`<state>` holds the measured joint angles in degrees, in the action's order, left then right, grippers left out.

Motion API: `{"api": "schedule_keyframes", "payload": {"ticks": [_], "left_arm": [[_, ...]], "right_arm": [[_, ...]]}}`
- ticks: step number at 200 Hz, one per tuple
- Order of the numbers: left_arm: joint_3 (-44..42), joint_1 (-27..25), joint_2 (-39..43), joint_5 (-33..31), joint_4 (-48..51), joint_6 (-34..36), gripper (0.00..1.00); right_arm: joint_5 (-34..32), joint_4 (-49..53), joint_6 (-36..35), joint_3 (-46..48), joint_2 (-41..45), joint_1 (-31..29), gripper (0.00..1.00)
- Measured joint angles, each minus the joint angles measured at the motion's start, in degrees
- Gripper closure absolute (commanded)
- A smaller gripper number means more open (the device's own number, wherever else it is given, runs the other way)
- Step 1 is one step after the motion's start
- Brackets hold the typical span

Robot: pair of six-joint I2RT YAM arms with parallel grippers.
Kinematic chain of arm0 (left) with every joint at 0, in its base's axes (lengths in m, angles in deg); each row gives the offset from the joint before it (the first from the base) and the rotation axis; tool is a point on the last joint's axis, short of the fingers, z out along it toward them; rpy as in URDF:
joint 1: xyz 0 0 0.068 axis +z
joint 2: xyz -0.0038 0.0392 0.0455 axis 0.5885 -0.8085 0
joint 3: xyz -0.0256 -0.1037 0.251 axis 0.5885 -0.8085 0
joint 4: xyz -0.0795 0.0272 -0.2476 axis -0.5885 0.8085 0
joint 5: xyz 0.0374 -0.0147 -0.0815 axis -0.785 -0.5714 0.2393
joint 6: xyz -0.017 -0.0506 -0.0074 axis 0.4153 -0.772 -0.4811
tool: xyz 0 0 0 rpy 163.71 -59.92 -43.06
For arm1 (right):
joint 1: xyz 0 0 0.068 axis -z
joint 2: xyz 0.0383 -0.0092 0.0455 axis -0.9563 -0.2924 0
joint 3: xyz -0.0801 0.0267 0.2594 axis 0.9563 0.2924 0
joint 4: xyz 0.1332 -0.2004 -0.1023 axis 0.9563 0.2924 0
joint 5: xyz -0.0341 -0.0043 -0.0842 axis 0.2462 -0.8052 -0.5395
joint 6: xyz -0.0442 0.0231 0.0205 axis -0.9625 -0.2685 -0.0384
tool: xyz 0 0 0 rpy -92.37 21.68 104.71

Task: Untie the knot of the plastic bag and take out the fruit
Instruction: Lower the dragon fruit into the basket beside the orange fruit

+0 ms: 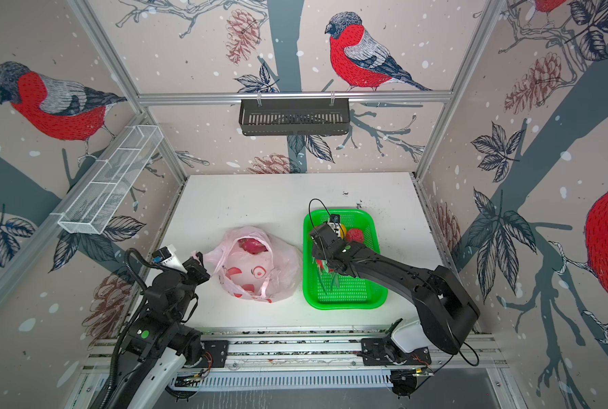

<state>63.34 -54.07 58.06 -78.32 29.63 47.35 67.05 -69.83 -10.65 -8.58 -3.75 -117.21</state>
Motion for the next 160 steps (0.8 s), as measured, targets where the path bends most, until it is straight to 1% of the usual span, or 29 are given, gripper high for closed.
{"api": "schedule_keyframes", "payload": {"ticks": [81, 112, 160], "left_arm": [[0.0, 0.0, -0.1, 0.0, 0.0, 0.0, 1.0], [0.0, 0.0, -0.1, 0.0, 0.0, 0.0, 1.0], [0.0, 0.0, -0.1, 0.0, 0.0, 0.0, 1.0]], "right_arm": [[1.3, -2.2, 0.0, 0.0, -3.7, 0.8, 0.8], [1.9, -2.4, 0.0, 0.0, -4.6, 0.9, 0.77], [2.1, -3.4, 0.0, 0.3, -6.1, 1.2, 0.7]]}}
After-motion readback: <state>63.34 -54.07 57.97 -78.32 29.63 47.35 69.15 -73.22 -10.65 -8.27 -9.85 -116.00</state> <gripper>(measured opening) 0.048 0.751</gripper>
